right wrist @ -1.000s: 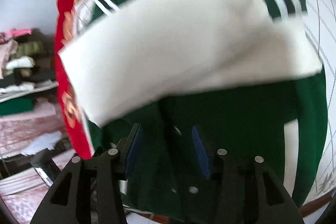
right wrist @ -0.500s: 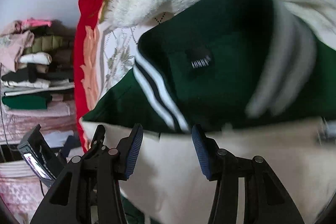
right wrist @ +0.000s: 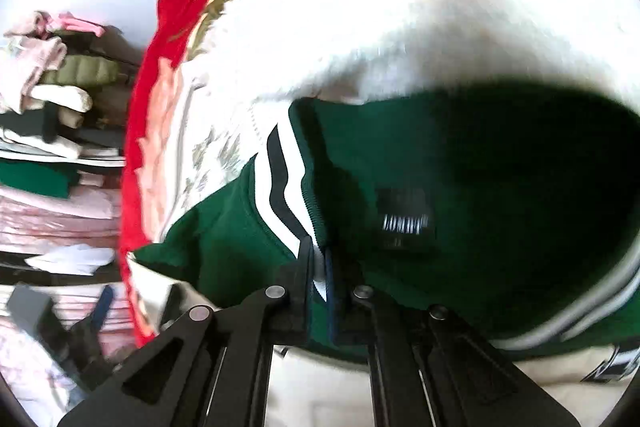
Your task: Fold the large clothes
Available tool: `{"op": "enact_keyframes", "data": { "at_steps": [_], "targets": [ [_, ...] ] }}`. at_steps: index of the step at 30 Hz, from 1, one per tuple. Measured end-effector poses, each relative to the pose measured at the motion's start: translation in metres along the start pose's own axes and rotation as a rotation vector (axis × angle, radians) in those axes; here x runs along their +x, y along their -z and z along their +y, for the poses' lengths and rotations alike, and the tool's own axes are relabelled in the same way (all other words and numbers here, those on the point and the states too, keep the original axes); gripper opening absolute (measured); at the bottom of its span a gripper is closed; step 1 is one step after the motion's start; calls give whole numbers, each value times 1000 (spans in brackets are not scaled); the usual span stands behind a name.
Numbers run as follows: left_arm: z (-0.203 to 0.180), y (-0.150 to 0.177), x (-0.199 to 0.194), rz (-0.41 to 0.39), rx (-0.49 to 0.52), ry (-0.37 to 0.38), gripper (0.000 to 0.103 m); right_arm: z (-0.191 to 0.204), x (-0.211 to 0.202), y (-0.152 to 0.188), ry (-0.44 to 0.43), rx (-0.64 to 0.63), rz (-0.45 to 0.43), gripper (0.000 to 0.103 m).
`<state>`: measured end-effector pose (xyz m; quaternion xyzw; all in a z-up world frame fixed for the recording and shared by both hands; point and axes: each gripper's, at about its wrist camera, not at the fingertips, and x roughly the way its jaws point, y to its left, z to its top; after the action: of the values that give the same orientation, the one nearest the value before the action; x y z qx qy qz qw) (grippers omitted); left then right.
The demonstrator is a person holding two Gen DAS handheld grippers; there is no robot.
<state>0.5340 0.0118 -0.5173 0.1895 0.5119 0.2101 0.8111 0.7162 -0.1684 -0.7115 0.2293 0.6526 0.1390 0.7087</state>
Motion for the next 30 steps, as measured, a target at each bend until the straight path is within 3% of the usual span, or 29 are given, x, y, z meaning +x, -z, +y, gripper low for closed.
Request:
{"op": "enact_keyframes", "data": {
  "at_steps": [4,6,9,10,12,14,17,20,23,24,26,28,30],
  "targets": [
    [6,0,-17,-7,6,22,100,-3,0,2,-21,40,83,15],
    [15,9,-38,-14,-8,66,100,-12,-32,22,-50,68,63,18],
    [23,33,-73,-2,-12,149,100,-35,-104,70,-49,93,7,54],
    [21,41,-83,8,-2,166,100,-48,-131,91,-35,109,-13,58],
    [13,67,-106,42,25,222,100,-78,-171,133,39,160,-29,58],
    [-4,92,-124,83,62,274,100,-116,-202,185,172,231,-11,58],
    [-43,127,-139,136,131,334,100,-162,-214,247,294,323,41,58],
    [-92,158,-144,152,212,336,100,-204,-205,277,325,374,73,58],
    [-131,180,-140,138,294,293,100,-236,-187,283,361,328,114,58],
    [-140,185,-139,123,314,262,100,-238,-174,280,332,286,129,55],
    [-149,190,-134,99,340,210,100,-239,-157,275,321,225,137,30],
    [-152,189,-127,95,336,181,103,-240,-152,274,353,200,122,14],
    [-149,190,-125,102,320,182,103,-245,-165,277,358,254,35,10]
  ]
}}
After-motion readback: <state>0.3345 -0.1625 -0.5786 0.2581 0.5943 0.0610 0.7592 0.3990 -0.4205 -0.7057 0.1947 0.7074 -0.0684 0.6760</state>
